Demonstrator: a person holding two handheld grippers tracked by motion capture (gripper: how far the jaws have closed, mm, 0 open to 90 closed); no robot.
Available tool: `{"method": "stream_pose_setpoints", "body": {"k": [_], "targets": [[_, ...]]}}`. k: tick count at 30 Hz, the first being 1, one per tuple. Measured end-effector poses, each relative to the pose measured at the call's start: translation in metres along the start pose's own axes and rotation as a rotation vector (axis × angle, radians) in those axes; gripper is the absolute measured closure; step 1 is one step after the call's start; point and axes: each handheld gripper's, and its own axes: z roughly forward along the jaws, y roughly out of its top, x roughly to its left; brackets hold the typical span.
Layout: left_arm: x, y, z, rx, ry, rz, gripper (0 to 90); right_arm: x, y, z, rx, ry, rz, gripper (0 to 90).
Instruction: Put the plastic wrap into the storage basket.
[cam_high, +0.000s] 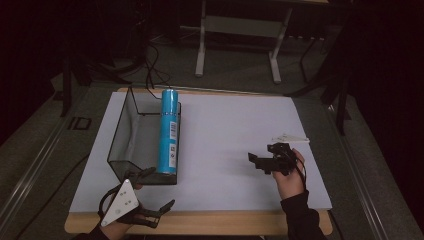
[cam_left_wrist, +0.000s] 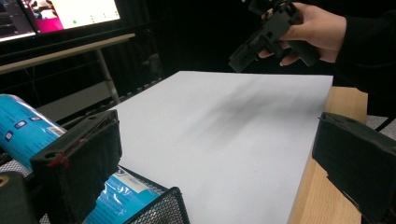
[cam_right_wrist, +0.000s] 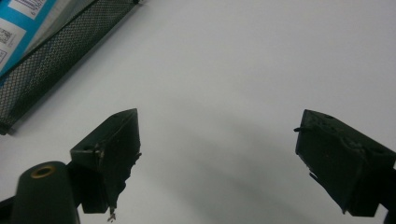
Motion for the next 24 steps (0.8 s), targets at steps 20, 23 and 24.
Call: {"method": "stream_pose_setpoints", "body": {"k": [20, 23, 24], "targets": [[-0.001, 0.0, -0.001, 0.008, -0.007, 0.011, 2.0, -0.006, -0.033, -0.027, -0.038, 0.032, -0.052, 13.7], [-0.001, 0.0, 0.0, 0.007, -0.011, 0.013, 2.1, -0.007, -0.038, -0.026, -0.054, 0.034, -0.062, 13.6], [-0.001, 0.0, 0.0, 0.007, -0.012, 0.013, 2.0, -0.007, -0.04, -0.023, -0.06, 0.036, -0.07, 13.7]]}}
